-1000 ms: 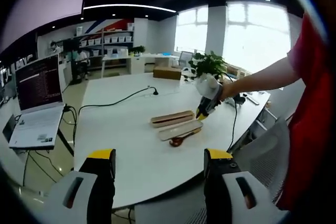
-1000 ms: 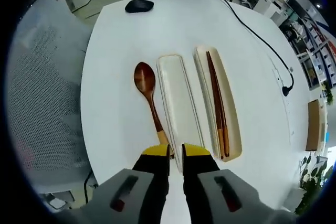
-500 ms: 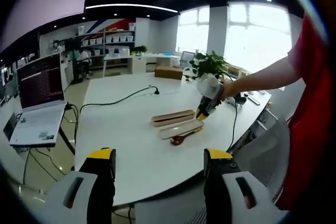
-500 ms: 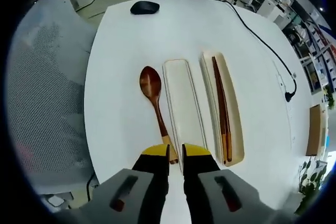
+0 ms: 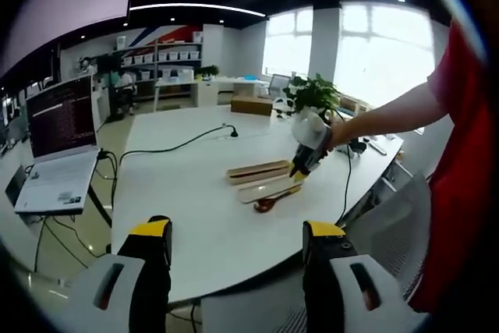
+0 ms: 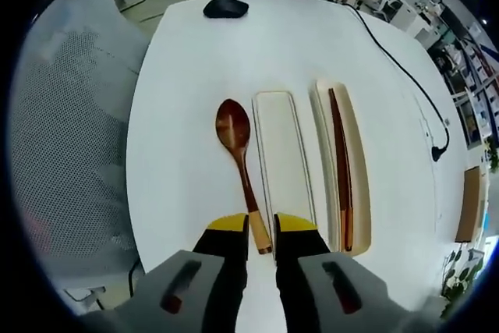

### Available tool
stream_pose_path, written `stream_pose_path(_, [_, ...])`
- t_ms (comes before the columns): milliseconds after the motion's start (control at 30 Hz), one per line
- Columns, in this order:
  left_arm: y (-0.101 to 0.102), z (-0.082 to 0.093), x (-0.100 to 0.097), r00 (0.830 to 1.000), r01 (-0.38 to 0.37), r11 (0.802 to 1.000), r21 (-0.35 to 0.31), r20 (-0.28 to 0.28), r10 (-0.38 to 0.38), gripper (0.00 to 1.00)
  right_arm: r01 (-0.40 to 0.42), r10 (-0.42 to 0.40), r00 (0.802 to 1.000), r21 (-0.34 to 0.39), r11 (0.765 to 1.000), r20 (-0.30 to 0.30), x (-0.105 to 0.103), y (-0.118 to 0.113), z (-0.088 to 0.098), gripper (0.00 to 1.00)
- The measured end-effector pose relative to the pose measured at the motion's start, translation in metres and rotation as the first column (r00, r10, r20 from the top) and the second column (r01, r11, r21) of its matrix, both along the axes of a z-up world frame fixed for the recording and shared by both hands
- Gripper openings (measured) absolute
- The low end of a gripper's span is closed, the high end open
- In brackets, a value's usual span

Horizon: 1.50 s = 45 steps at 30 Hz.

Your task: Arrange the utensils inside the cutlery case until each visible utensil rests in its matching compartment.

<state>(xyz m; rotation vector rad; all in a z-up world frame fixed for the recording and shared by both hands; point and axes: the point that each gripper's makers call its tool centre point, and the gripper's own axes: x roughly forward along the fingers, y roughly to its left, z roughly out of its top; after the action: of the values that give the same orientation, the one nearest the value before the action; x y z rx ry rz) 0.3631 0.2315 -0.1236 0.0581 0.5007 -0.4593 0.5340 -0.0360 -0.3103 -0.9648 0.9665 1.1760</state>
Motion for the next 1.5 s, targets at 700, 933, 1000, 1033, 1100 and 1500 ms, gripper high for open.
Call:
stream_pose_path(700, [0.004, -0.003, 0.008, 1.0, -0.001, 1.0, 0.004, -0.018, 0.001, 0.7, -0.067, 0.068, 0.997, -0.01, 0.998, 0.022, -0.002, 0.02, -0.02, 0.08])
stream_pose_path(933, [0.004, -0.006, 0.01, 1.0, 0.002, 1.0, 0.001, -0.027, -0.002, 0.7, -0.073, 0.073, 0.997, -0.023, 0.997, -0.016, -0.005, 0.024, -0.029, 0.08])
stream_pose_path(1000, [0.003, -0.007, 0.009, 1.0, 0.001, 1.0, -0.002, -0.03, -0.001, 0.7, -0.078, 0.077, 0.997, -0.027, 0.997, -0.021, -0.005, 0.024, -0.031, 0.08])
stream_pose_path(1033, [0.004, -0.008, 0.009, 0.999, 0.002, 1.0, -0.001, -0.033, -0.002, 0.7, -0.078, 0.077, 0.997, -0.027, 0.997, -0.022, -0.005, 0.024, -0.032, 0.08])
stream_pose_path(1100, [0.005, -0.009, 0.01, 0.999, -0.002, 1.0, -0.001, -0.035, 0.002, 0.7, -0.078, 0.077, 0.997, -0.026, 0.997, -0.028, -0.007, 0.025, -0.032, 0.08])
stream_pose_path(1500, [0.008, -0.01, 0.011, 0.999, -0.016, 1.0, -0.008, -0.039, 0.015, 0.7, -0.083, 0.081, 0.995, -0.046, 0.995, -0.057, -0.005, 0.024, -0.043, 0.08])
